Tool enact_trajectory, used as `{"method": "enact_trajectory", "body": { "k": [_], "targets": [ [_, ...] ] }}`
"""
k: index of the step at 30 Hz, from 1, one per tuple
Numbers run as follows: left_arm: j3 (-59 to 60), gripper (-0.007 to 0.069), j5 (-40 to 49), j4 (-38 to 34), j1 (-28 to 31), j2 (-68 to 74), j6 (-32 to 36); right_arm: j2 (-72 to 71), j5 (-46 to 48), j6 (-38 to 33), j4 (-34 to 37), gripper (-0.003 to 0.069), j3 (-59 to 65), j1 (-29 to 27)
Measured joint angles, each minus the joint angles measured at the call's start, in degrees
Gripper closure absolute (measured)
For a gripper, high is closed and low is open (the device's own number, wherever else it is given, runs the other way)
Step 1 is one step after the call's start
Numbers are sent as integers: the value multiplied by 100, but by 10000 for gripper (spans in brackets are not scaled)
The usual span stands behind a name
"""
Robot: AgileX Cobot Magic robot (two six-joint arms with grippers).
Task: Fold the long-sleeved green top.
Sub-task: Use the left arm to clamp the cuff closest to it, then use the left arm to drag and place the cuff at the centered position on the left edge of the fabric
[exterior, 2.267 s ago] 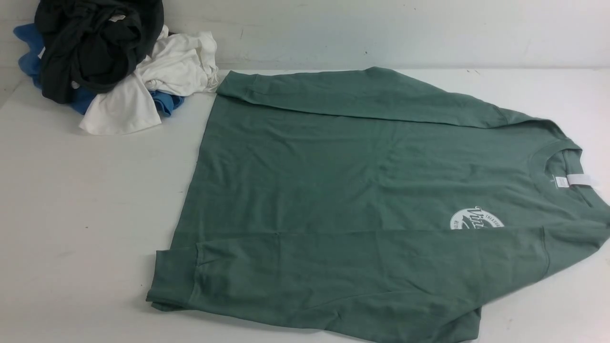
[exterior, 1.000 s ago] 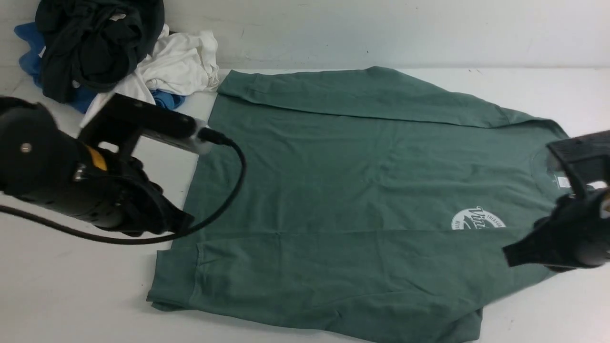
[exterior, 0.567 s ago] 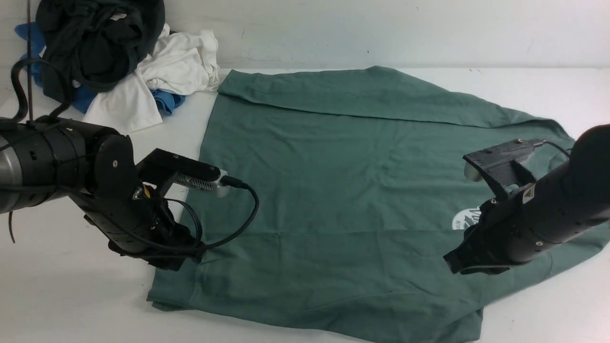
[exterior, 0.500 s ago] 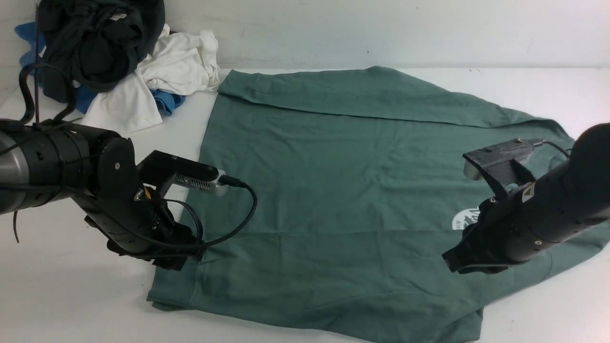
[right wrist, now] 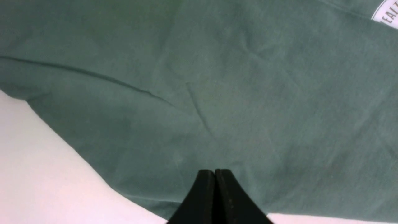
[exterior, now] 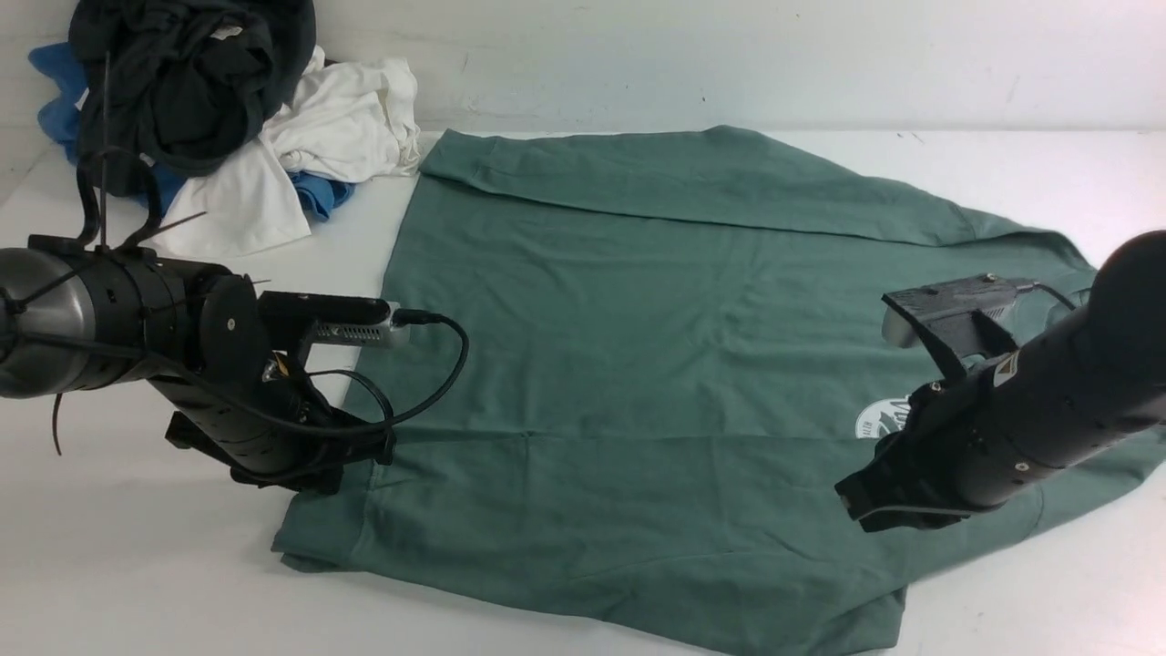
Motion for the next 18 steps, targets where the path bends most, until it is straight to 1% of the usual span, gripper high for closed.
{"method": "enact_trajectory", "body": {
  "k": [1,2,3,8,11,12,15,18],
  "targets": [
    [1,547,10,0,0,0,0,0,0,0,0,669,0,0],
    [-44,583,106,30,0,-16,0,0,6,0,0,669,0,0],
    [-63,592,206,52,0,-44,0,0,12,0,0,669,0,0],
    [-164,592,923,69,0,-471,0,0,113,-279,5,669,0,0],
    [-163,592,1131,64,0,-695,-6,0,145,-406,5,669,0,0],
    [-163,592,1346,64,2,-863,-6,0,151,-491,5,669,0,0],
    [-169,592,1491,54,2,-1023,13,0,162,-518,5,669,0,0],
    [-458,592,1663,-151,2,-1327,356,0,162,-659,0,669,0,0]
  ]
}}
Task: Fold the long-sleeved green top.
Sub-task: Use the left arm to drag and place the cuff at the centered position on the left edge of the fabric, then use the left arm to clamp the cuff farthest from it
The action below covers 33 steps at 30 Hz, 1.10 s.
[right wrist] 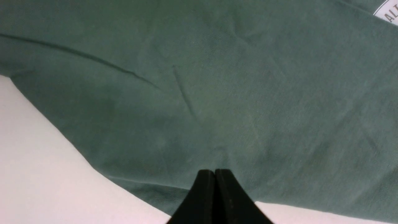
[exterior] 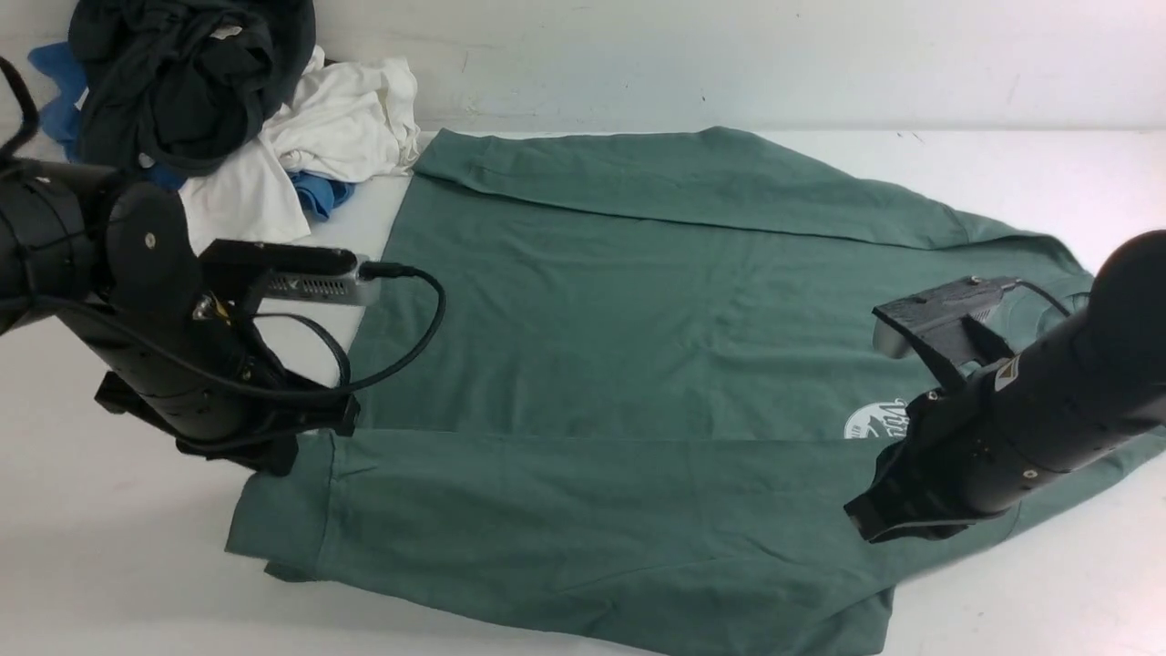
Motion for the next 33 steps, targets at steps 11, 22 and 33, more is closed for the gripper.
{"method": "enact_trajectory", "body": {
  "k": [11,22,33],
  "targets": [
    [-2293,592,-335,-168,0,559,894,-6,6,-345,-442,669,0,0],
    [-4848,590,-621,336,18,3682,1068,-169,-17,-345,-407,669,0,-5],
    [-6428,269,890,729,18,4567,1063,-162,-499,-379,418,668,0,-5]
  ]
}}
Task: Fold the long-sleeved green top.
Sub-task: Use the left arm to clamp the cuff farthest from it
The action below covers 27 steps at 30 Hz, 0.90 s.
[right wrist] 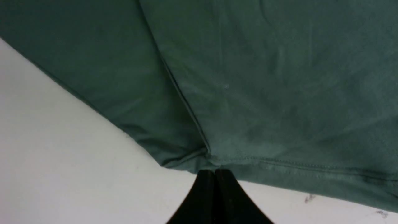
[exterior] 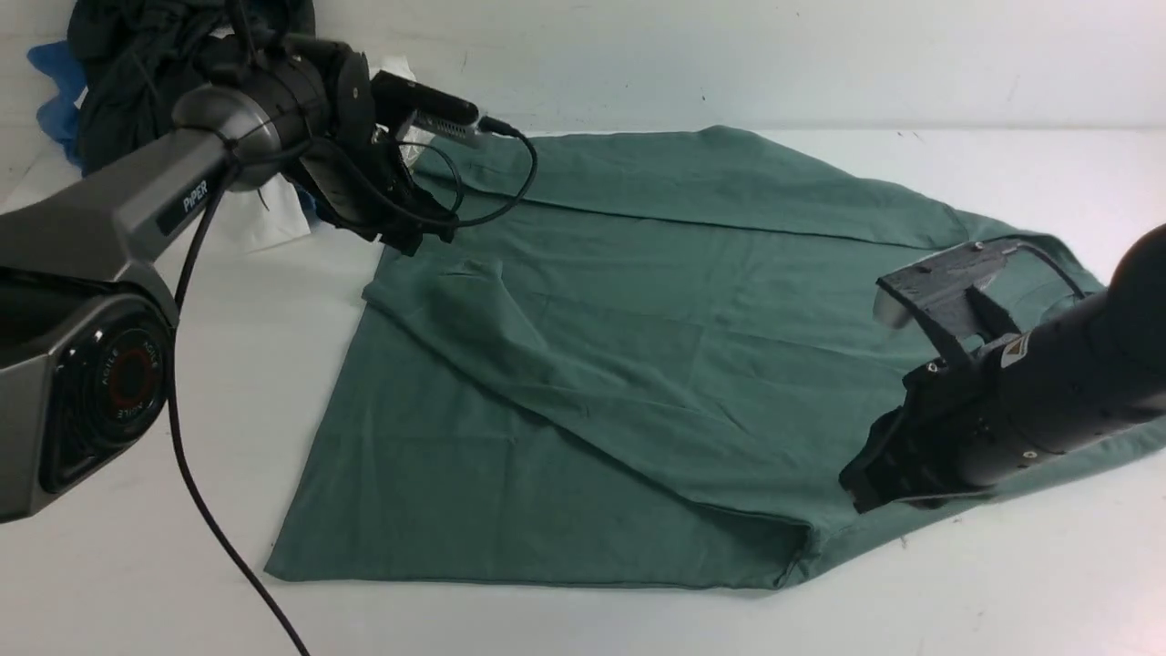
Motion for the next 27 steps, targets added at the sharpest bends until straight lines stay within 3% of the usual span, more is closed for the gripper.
{"method": "enact_trajectory", "body": {
  "k": [6,13,16,23,27],
  "targets": [
    [-496,265,1248,5,0,-75,6,486,-316,-311,447,667,0,0],
    [-507,406,1353,-292,0,120,-7,1236,-630,-760,501,667,-2,0],
    [-507,459,1360,-590,0,216,-12,1377,-445,-685,-147,667,-2,0],
    [-531,503,1360,-816,0,226,-12,1391,201,1450,-2763,667,-6,0],
    [-531,503,1360,-841,0,226,-12,1311,243,2229,-3298,667,-49,0]
  ]
}}
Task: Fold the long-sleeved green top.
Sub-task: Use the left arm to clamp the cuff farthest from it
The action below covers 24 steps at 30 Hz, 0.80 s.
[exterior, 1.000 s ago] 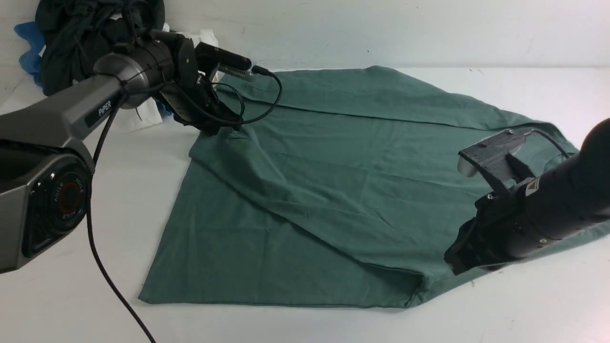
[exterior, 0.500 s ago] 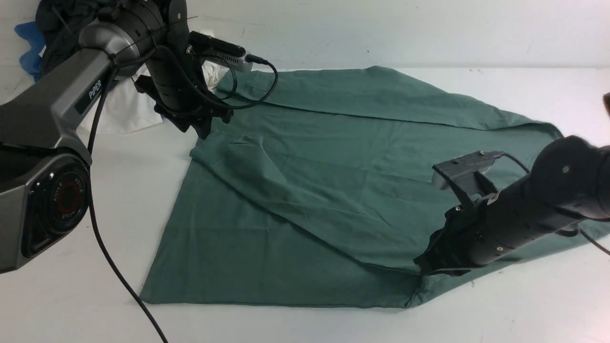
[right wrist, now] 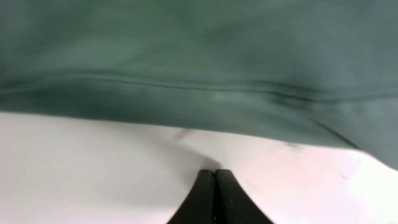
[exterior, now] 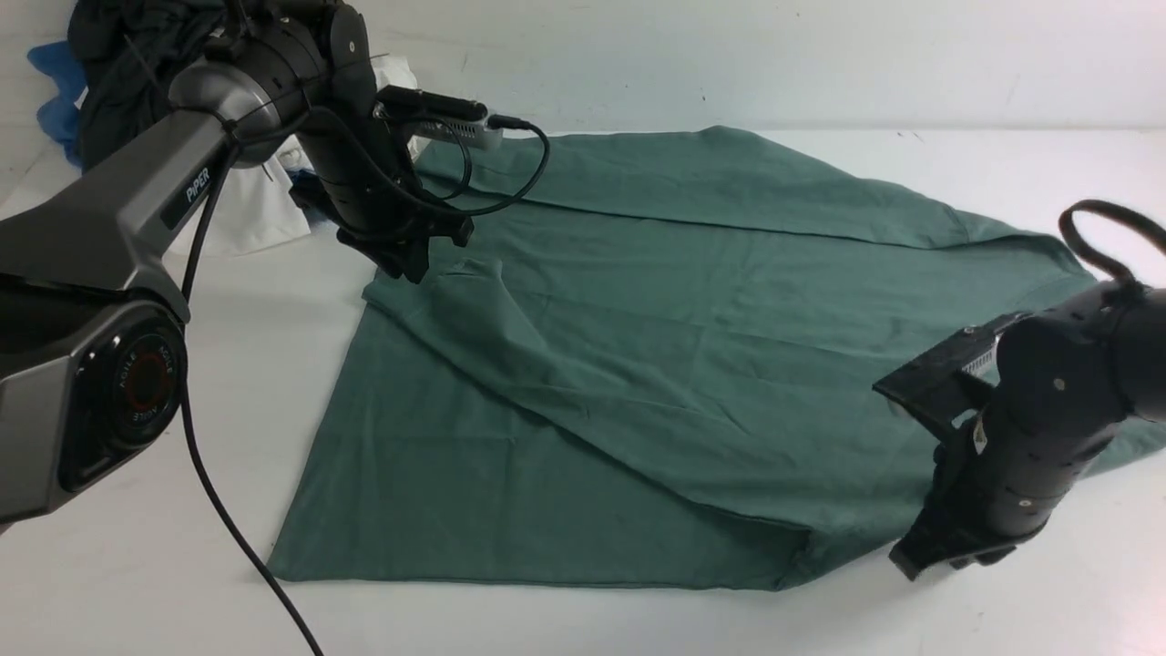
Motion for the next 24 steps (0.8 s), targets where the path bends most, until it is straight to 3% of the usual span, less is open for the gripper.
{"method": "enact_trajectory", "body": {
  "k": [4,10,14,19,22,24],
  "targets": [
    [-4,503,-106,-58,0,23,0,-365,-207,6,526,667,-328,26],
    [-11,503,-331,-612,0,354,0,-153,-1485,-682,2010,667,-552,74],
    [-11,503,-325,-677,0,531,-6,305,-1312,-1129,2591,667,-558,74],
    [-22,503,-162,-292,-5,566,-106,559,-676,-1491,2358,667,-564,59],
    [-32,506,-119,9,-10,566,-251,559,-563,-1306,2080,667,-571,-43],
    [-65,505,-30,311,-22,561,-439,559,-543,-808,1614,667,-582,-280]
  ]
}}
